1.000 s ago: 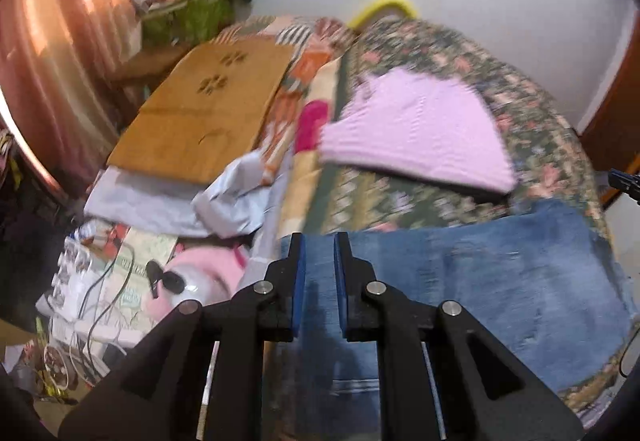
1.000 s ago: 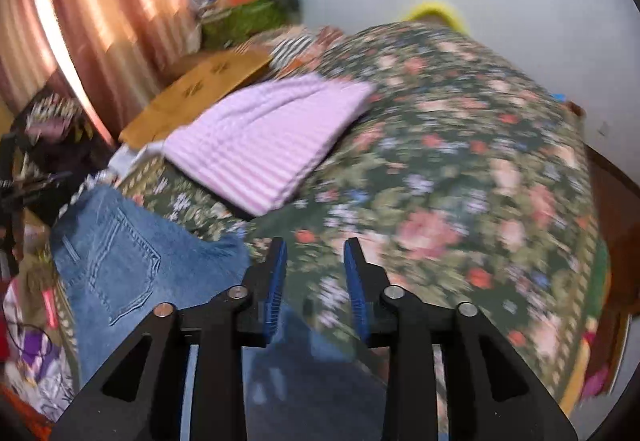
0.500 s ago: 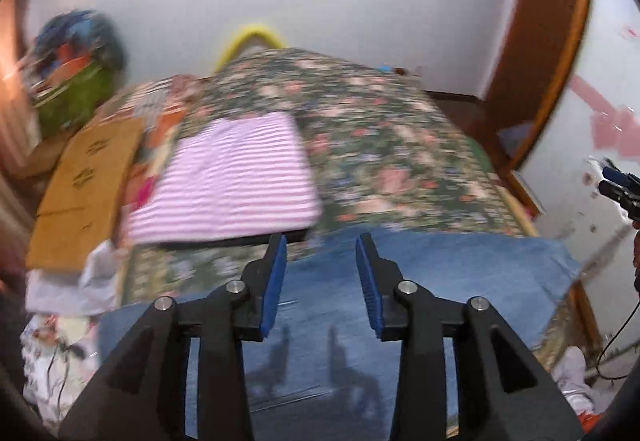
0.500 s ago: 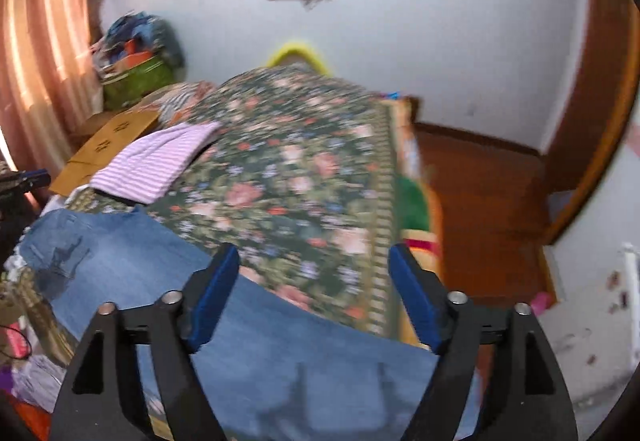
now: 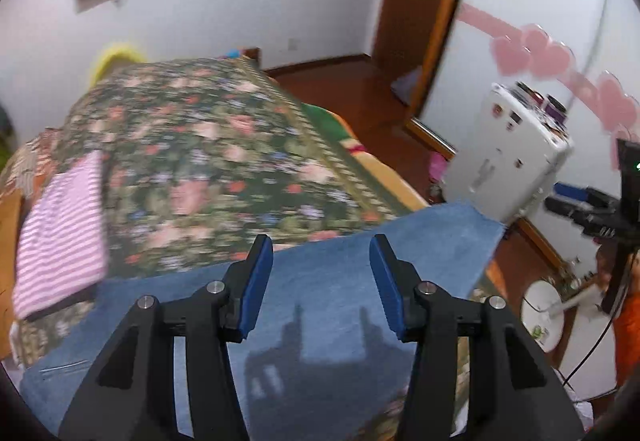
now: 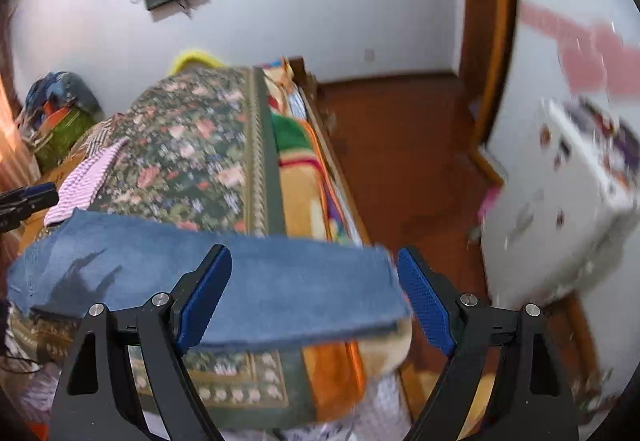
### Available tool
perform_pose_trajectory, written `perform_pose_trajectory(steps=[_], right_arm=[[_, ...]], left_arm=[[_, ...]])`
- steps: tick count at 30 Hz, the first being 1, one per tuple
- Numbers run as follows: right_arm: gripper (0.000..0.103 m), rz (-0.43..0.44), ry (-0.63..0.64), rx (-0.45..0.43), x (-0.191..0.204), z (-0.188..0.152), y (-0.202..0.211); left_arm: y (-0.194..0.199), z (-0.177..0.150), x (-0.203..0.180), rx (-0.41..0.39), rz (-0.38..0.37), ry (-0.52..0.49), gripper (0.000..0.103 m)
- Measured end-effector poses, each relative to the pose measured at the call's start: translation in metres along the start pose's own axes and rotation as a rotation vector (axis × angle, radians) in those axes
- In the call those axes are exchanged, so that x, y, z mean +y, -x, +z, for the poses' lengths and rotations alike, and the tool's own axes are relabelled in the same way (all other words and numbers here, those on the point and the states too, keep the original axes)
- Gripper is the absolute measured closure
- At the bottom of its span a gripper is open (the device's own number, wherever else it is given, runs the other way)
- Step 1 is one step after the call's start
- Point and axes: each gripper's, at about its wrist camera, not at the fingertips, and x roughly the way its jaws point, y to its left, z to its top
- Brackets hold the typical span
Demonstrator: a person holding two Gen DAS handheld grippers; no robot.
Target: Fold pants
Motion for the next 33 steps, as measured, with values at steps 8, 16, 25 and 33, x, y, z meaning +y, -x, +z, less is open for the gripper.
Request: perform_pose_trajectory(steps=[8,16,25,33], right_arm=[[0.020,0.050,-0.156,0.119,-0.039,-0.051,-0.035],[0.020,0.114,-0.363,0.166,-0.065,-0.089,-0.081],[0.020,0.151,-0.471,0.142,-0.073,-0.085,-0.099],[0.020,0.209,-0.610,0.193,-0.086,-0.107,-0.116]], left_arm=[[-0.072,0.001,-0.066,0.126,-0.073,-0.005,0.052],[-0.129,-0.016,-0.097,0.254,-0.090,-0.010,0.052],[-0.168,-0.032,-0.111,0.353,-0.096,0.008,0.052],[-0.182,-0.037,-0.124,0.353,-0.086,0.002,0.039]])
